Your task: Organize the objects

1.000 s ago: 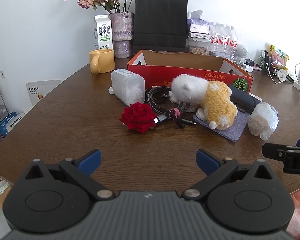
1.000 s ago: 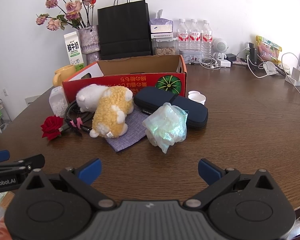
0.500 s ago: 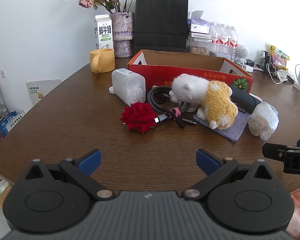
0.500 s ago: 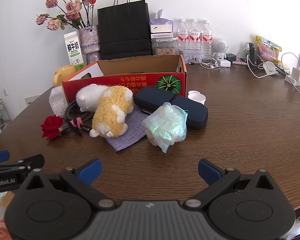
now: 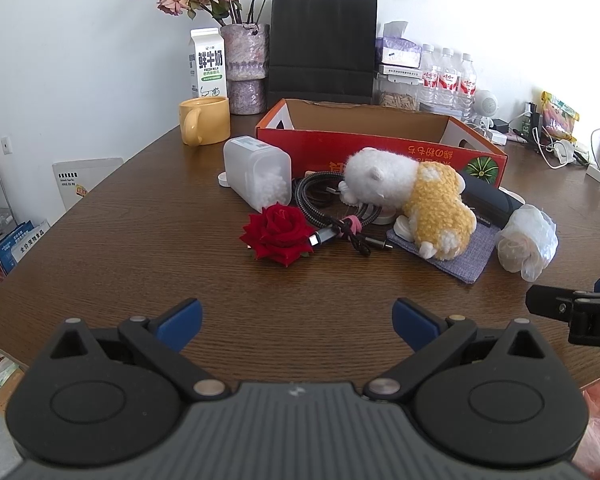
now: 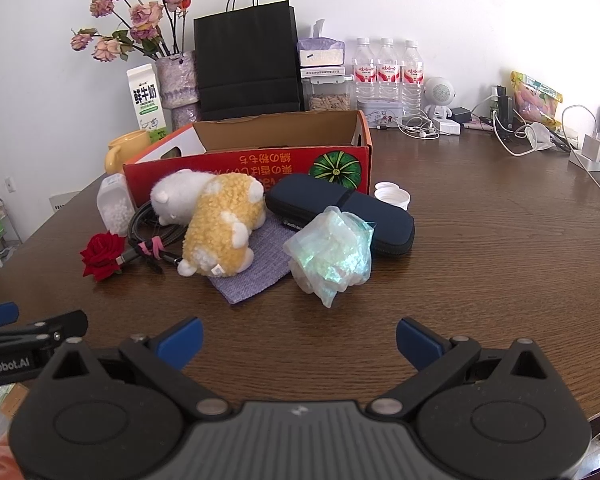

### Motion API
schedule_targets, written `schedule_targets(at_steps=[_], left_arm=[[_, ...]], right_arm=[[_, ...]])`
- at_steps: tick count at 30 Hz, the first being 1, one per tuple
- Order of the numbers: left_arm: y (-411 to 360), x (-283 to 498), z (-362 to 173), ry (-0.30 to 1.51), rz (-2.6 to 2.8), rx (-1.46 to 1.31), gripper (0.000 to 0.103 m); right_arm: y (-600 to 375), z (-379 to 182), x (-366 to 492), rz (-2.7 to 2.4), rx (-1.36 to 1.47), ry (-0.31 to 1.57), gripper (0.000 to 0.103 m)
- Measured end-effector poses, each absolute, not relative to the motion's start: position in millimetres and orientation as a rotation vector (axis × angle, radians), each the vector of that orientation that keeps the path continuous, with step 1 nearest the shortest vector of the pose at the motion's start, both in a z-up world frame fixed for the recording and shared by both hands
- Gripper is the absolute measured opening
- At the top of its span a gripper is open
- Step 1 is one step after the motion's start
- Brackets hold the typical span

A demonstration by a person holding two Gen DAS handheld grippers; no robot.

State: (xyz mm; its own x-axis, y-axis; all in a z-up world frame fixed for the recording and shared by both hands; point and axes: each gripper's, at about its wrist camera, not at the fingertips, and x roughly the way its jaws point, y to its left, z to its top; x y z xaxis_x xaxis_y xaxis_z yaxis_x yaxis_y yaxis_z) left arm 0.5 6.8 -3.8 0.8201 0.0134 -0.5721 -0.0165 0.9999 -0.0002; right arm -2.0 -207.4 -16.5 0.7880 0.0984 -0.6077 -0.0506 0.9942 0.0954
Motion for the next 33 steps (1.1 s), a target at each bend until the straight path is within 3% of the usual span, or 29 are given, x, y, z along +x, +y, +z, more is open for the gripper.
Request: schedule_targets(at_steps=[20, 33], left_arm=[[7.1, 0.8, -3.1, 0.614, 0.015, -0.005, 0.103], [27.7, 46.1, 3.8, 0.595, 0.042, -0.002, 0.103]], right_arm=[[-211.5, -15.0, 0.4, 0.079, 0.068, 0.64, 0.103], [-226.4, -19.2, 40.8, 0.087, -0.023, 0.563, 0.099]])
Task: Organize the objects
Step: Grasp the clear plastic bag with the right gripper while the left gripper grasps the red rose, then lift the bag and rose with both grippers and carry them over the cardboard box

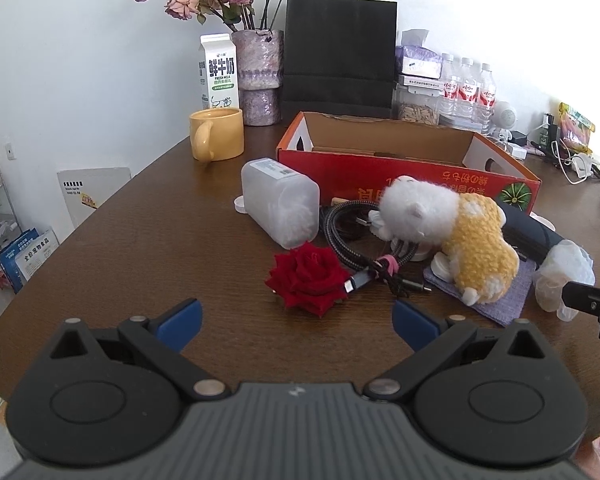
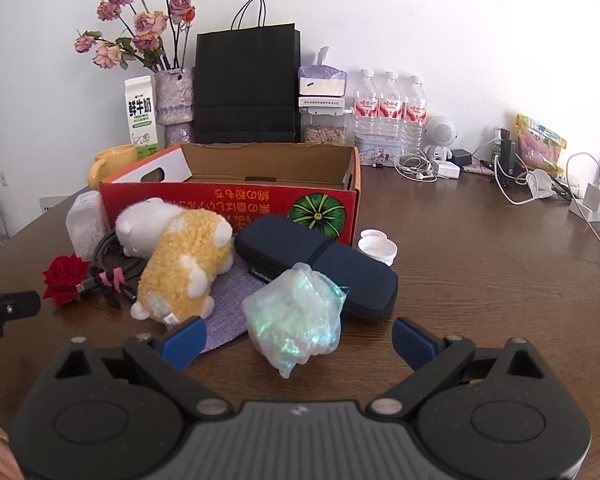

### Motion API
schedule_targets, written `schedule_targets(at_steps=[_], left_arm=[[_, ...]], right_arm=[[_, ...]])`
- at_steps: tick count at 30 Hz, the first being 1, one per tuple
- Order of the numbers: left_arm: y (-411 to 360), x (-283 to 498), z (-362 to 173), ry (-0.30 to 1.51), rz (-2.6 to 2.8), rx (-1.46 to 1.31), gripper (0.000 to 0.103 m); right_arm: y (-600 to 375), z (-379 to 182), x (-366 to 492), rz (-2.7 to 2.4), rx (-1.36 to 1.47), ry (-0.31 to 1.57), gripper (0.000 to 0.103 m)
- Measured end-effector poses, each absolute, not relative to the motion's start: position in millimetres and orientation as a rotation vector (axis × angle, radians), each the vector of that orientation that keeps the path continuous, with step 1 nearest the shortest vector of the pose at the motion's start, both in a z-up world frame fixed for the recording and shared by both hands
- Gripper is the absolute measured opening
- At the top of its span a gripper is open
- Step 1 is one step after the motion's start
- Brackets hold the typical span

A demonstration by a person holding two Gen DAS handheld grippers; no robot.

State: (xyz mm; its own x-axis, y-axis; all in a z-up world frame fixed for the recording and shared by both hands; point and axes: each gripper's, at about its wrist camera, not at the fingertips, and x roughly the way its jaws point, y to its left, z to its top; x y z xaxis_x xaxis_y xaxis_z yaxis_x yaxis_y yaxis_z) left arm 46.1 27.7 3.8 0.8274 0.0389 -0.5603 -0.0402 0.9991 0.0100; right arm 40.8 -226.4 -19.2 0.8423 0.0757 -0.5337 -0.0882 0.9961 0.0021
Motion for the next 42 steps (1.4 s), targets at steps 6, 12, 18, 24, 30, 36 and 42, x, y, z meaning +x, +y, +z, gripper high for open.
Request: schedule_targets(at_steps=[6, 12, 18, 24, 30, 36, 42], left_arm=[[33.6, 76.9, 3.2, 0.605, 0.029, 0.011, 0.103], [36.2, 91.7, -0.3, 0.614, 0.013, -0.011, 0.103], [42.9, 103.4, -0.7, 0.614, -0.018, -0.061, 0.093], [51.4, 120.9, -13.1, 0.697, -0.056, -0.139, 0.049], [60.3, 113.8, -10.9, 0.664, -0.048, -0.16, 0.032], [69.9, 108.1, 5.1, 0.603, -0.031, -0.173, 0.031], [59.6, 112.3, 37.7, 0.485, -0.066, -0.149, 0.03]], right_arm=[[-231.3, -28.8, 69.3, 0.116, -0.044, 0.609, 0.086], [-231.0, -43.2, 79.6, 0.21, 0.0, 0.662, 0.047], [-224.7, -35.7, 67.1, 0.263, -0.03, 0.602, 0.045], [-224.5, -19.4, 65.2, 0.271, -0.027, 0.546, 0.045], [-224.6, -9.9, 73.9, 0.279, -0.023, 0.523, 0.045], [-221.1, -0.2, 83.6, 0.29, -0.027, 0.488, 0.045], [-219.8, 11.9, 99.5, 0.289, -0.029, 0.444, 0.045]])
